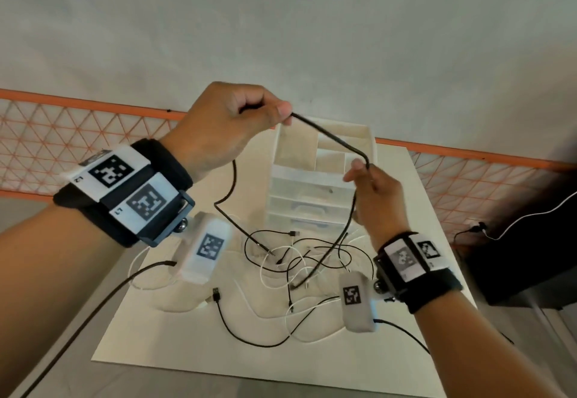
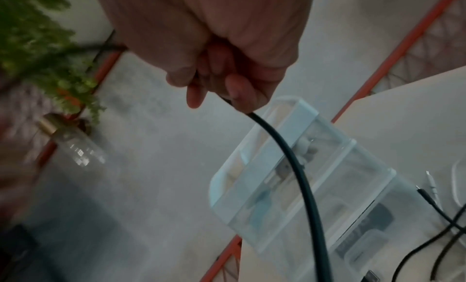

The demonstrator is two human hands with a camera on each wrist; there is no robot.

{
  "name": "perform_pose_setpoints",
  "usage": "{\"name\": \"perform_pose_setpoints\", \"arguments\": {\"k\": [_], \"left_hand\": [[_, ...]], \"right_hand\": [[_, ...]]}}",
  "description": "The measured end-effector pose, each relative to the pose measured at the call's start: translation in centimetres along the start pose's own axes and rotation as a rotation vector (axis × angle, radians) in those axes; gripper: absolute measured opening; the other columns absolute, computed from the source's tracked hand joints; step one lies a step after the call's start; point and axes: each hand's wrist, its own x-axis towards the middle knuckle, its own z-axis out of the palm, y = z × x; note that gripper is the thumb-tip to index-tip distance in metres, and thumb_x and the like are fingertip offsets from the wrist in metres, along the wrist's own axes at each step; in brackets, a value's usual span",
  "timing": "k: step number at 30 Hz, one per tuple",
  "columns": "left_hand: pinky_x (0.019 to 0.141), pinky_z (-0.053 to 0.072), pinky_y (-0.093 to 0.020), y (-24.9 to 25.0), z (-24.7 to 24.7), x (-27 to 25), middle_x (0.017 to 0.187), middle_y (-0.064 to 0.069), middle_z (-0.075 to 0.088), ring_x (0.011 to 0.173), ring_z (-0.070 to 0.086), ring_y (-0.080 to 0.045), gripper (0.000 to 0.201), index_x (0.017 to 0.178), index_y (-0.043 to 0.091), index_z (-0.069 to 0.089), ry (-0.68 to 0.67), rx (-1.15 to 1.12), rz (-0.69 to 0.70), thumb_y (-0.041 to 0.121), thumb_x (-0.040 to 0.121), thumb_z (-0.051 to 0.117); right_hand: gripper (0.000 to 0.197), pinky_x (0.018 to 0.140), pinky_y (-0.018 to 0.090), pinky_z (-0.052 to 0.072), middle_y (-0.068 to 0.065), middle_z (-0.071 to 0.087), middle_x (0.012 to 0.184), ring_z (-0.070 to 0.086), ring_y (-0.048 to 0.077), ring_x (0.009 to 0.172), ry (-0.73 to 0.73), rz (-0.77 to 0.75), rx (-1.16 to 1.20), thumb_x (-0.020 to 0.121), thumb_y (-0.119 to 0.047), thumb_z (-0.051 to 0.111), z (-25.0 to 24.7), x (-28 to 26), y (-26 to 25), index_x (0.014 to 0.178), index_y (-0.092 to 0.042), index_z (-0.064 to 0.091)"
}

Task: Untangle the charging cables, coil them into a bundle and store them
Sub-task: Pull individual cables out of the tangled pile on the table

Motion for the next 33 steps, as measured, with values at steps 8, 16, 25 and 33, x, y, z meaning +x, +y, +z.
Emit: {"name": "perform_pose_setpoints", "arguments": {"k": [8,16,25,33], "left_hand": [[0.068,0.036,-0.030,-8.1,-0.9,-4.8,0.076,-0.024,0.052,0.070,0.046,-0.020,0.052,0.078,0.029,0.069,-0.178,0.233,-0.378,0.073,0.084,0.042],[0.070,0.037,-0.027,-14.0,-1.6,-9.7,0.073,-0.001,0.059,0.083,0.059,-0.030,0.056,0.075,0.022,0.068,-0.411,0.379,-0.638,0.066,0.093,0.039],[0.075,0.045,-0.029,-14.6,-3.2,-10.4,0.081,0.006,0.073,0.077,0.058,-0.016,0.032,0.087,0.028,0.073,-0.354,0.362,-0.573,0.039,0.100,0.046],[0.051,0.041,-0.018,-10.2,0.9,-8.1,0.074,0.004,0.073,0.048,0.052,-0.006,0.023,0.084,0.034,0.075,-0.296,0.381,-0.379,0.032,0.097,0.056]], "right_hand": [[0.035,0.049,0.031,0.040,-0.001,0.068,0.061,0.050,0.018,0.044,0.199,0.078,-0.015,0.095,-0.046,0.047,-3.8,2.2,0.2,0.072,-0.026,0.063],[0.027,0.053,0.031,0.047,-0.004,0.072,0.076,0.062,0.017,0.051,0.163,0.162,-0.266,0.095,-0.048,0.058,-6.6,3.5,1.3,0.089,-0.024,0.067],[0.042,0.049,0.032,0.045,0.001,0.063,0.115,0.065,0.026,0.056,-0.061,0.209,-0.256,0.100,-0.021,0.054,-7.8,6.5,5.8,0.140,-0.025,0.043],[0.067,0.060,0.008,0.043,0.001,0.071,0.070,0.063,0.002,0.059,-0.483,-0.058,-0.530,0.089,-0.032,0.071,-1.3,-1.8,-0.6,0.144,-0.049,0.038]]}}
